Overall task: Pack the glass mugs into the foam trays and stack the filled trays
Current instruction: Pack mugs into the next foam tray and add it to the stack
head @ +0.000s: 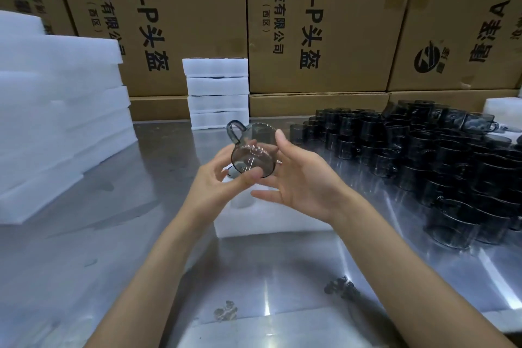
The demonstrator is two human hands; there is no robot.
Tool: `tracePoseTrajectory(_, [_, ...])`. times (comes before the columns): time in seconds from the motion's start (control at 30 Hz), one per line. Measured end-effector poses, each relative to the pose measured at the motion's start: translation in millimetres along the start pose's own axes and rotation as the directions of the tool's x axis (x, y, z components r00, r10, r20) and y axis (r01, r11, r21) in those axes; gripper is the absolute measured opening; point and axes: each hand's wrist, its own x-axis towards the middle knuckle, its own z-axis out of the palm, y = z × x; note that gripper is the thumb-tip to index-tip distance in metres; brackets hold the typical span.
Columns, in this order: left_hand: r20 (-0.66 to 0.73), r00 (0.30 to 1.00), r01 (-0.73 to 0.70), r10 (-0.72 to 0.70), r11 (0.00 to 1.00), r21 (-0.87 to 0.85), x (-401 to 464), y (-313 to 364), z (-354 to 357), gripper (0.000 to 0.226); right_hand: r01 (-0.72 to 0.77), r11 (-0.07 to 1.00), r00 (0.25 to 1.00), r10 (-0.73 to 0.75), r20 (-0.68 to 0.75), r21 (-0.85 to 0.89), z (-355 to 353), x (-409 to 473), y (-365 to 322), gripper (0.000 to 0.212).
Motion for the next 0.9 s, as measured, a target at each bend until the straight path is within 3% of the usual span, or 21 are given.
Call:
tracePoseTrajectory(0.07, [-0.008, 1.0, 0.002, -0.002, 0.998, 0.064, -1, -1, 0, 0.04, 0.029, 0.998, 0.999, -0.031, 0.029, 0.061, 1, 2, 1, 0.052])
tracePoseTrajectory(0.23, [-0.055, 0.998, 0.046, -0.042, 0.997, 0.066, 4, -7, -3, 0.063, 0.226, 0.974, 0.956, -0.222, -0.192, 0.003, 5, 11, 13, 0.041])
tracePoseTrajectory(0.3, [-0.174, 0.977, 0.11, -0.127, 0.989, -0.102, 7, -9, -5, 0.065, 0.25, 0.959, 0.909, -0.279, -0.308, -0.13, 9, 14, 18, 0.037])
tracePoseTrajectory(0.4, [-0.284, 0.936, 0.105, -0.207, 0.936, -0.335, 7, -8, -5, 0.048, 0.111, 0.847, 0.822, -0.372, -0.432, -0.52, 21, 20, 30, 0.046])
tracePoseTrajectory(0.5, [-0.323, 0.92, 0.086, -0.222, 0.919, -0.385, 5, -9, -5, 0.045, -0.028, 0.595, 0.834, -0.429, -0.347, -0.803, 35, 19, 44, 0.053])
tracePoseTrajectory(0.6, [-0.295, 0.93, 0.114, -0.221, 0.933, -0.341, 3, -10, 0, 0.041, -0.031, 0.462, 0.814, -0.503, -0.29, -0.887, 37, 17, 48, 0.05])
tracePoseTrajectory(0.9, [-0.191, 0.966, 0.131, -0.172, 0.969, -0.21, -3, -18, 8, 0.04, -0.022, 0.422, 0.858, -0.457, -0.234, -0.906, 31, 15, 42, 0.045])
